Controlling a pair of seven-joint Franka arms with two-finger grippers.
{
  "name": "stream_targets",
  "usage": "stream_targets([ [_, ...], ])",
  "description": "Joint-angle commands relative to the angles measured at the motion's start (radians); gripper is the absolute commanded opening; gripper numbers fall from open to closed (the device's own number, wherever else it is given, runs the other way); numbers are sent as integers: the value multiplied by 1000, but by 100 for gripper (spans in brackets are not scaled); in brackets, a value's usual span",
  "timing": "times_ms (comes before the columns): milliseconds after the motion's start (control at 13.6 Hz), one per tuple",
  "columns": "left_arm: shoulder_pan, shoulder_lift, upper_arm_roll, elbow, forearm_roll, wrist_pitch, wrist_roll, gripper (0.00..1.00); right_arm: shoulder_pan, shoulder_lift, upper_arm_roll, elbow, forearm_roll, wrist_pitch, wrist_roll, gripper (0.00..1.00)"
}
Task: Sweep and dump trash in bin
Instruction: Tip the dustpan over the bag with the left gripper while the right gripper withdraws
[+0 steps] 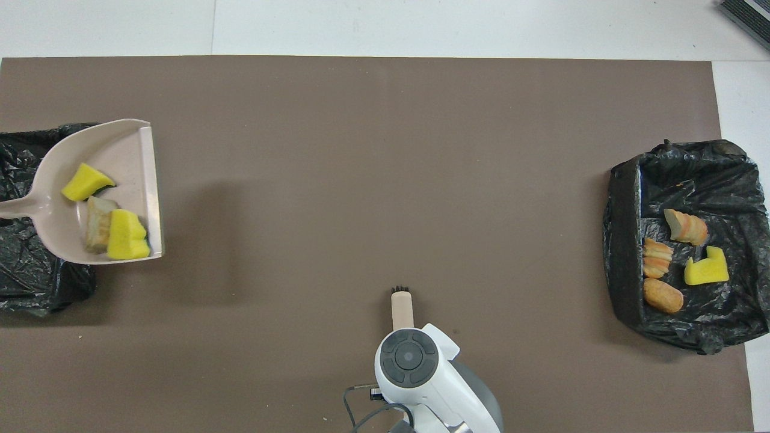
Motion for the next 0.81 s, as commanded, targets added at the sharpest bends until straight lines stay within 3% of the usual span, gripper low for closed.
stream_targets([
  [0, 81, 27, -11, 76, 91, -28, 84, 0, -2, -3, 4, 4, 21, -4, -26, 25],
  [147, 115, 32, -10, 78, 184, 12, 137, 0, -2, -3, 4, 6, 21, -2, -29, 31],
  [368, 166, 44, -10, 84, 356, 141, 197, 0, -10, 0, 4, 7, 21, 5, -89, 64],
  [442, 169, 47, -10, 84, 411, 187, 193, 0, -10, 9, 3, 15, 20, 10, -107, 87],
  [515, 172, 49, -8, 82, 478, 228, 182, 0, -14, 14, 3, 18, 10, 11, -126, 100],
  [736, 149, 47, -7, 50, 658, 253, -6, 0, -52, 17, -5, 38, -5, 47, -160, 100],
])
